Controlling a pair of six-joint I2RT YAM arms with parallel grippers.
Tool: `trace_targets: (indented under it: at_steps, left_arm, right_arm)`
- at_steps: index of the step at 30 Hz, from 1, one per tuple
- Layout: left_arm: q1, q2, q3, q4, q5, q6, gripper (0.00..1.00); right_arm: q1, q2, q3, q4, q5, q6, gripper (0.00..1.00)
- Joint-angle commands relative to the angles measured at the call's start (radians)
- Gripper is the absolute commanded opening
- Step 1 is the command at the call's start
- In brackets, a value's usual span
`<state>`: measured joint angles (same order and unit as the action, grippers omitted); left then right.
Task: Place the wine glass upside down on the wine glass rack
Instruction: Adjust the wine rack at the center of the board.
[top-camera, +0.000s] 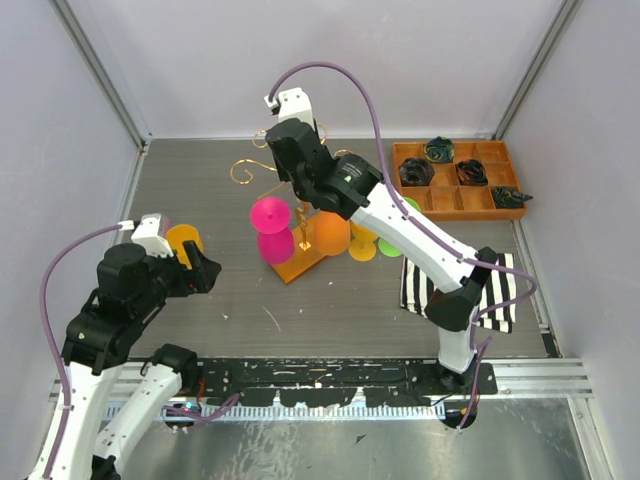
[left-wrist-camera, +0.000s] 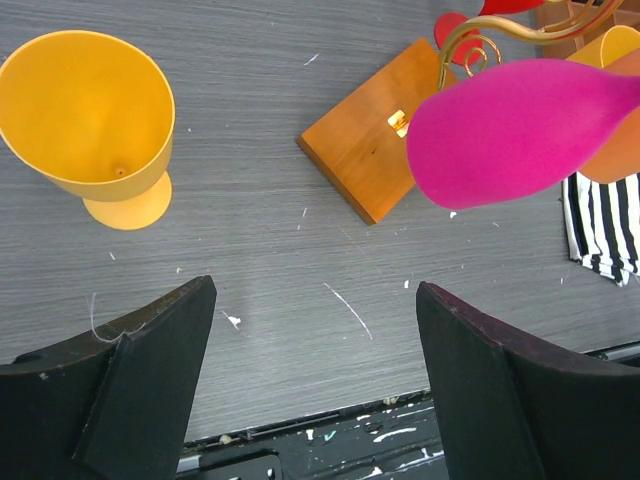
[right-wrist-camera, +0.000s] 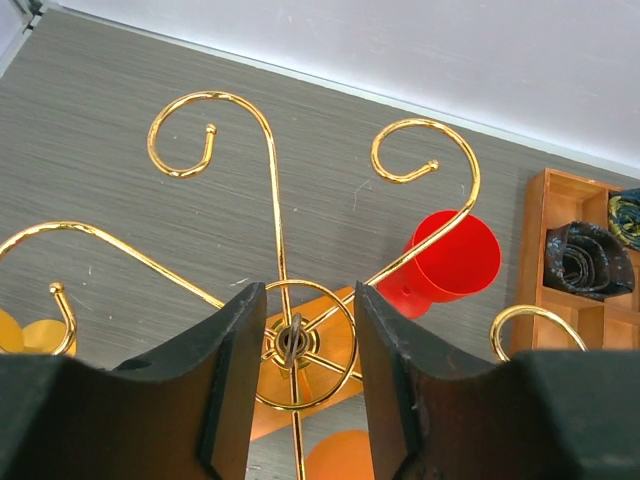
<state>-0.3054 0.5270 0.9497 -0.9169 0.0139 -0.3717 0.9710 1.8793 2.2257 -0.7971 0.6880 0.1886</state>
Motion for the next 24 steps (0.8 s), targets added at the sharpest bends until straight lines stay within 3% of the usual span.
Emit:
trace_targets:
  at_steps: [1, 7, 24]
  left_arm:
    - [0.002, -0.008, -0.008, 0.036, 0.019, -0.001, 0.88]
    - [0.003, -0.002, -0.008, 0.037, 0.024, 0.001, 0.88]
    - [0.002, 0.001, -0.012, 0.041, 0.025, 0.001, 0.88]
  right_arm:
    - [-0.013, -0.027, 0.021, 0.023, -0.008, 0.009, 0.44]
    - [-0.022, -0.027, 0.012, 0.023, -0.101, 0.019, 0.39]
    - [-0.023, -0.028, -0.022, 0.001, -0.086, 0.041, 0.35]
